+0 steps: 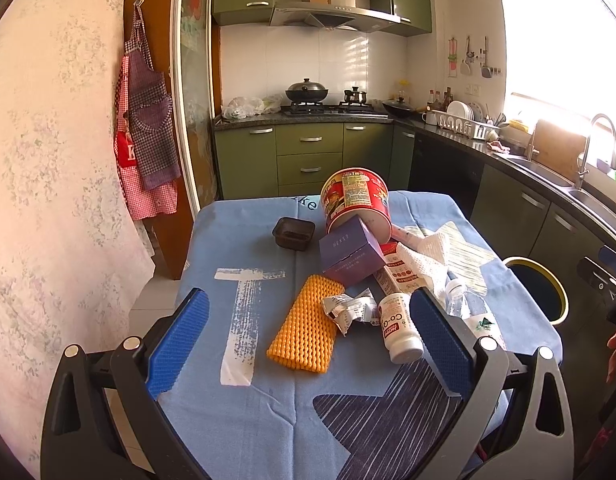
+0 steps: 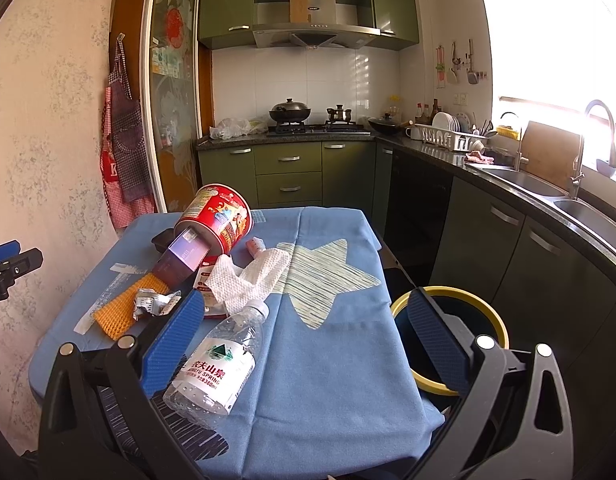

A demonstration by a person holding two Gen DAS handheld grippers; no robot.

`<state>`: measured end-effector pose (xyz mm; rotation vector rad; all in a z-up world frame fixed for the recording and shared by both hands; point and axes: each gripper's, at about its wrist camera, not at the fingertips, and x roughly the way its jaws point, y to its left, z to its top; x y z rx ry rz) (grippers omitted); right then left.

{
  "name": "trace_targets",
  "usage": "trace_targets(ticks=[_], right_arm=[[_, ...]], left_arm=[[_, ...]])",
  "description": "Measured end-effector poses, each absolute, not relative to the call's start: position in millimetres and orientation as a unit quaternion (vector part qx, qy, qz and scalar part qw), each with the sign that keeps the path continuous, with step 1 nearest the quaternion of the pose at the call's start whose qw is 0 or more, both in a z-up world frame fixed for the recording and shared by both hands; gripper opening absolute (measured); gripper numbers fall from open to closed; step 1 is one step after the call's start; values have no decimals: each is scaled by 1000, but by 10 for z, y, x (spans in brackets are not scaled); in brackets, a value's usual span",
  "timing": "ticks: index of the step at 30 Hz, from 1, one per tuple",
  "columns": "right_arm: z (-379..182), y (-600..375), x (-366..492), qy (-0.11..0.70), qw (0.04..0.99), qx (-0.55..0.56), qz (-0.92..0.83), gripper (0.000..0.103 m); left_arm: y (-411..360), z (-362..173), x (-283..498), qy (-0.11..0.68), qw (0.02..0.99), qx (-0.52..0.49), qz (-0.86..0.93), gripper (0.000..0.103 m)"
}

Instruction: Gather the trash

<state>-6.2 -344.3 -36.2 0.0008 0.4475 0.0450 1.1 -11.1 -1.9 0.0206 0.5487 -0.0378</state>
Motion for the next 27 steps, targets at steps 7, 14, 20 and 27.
trace_targets(ticks=[7,14,20,27], right_arm=[[-437,-3443,-40,224,974,2,22,97],[-444,-3446,-33,225,974,2,22,97],[-442,-3446,-29,226,974,2,22,97],[-449,-3459,-19,227,974,3,22,97]], left_arm=[[-132,-35,26,274,961,13,-18,99],[-146,-64,45,277,961,16,-20,99],[-154,-75,56,278,960,17,-20,99],[-133,-109,112,284,959,12,-11,99]])
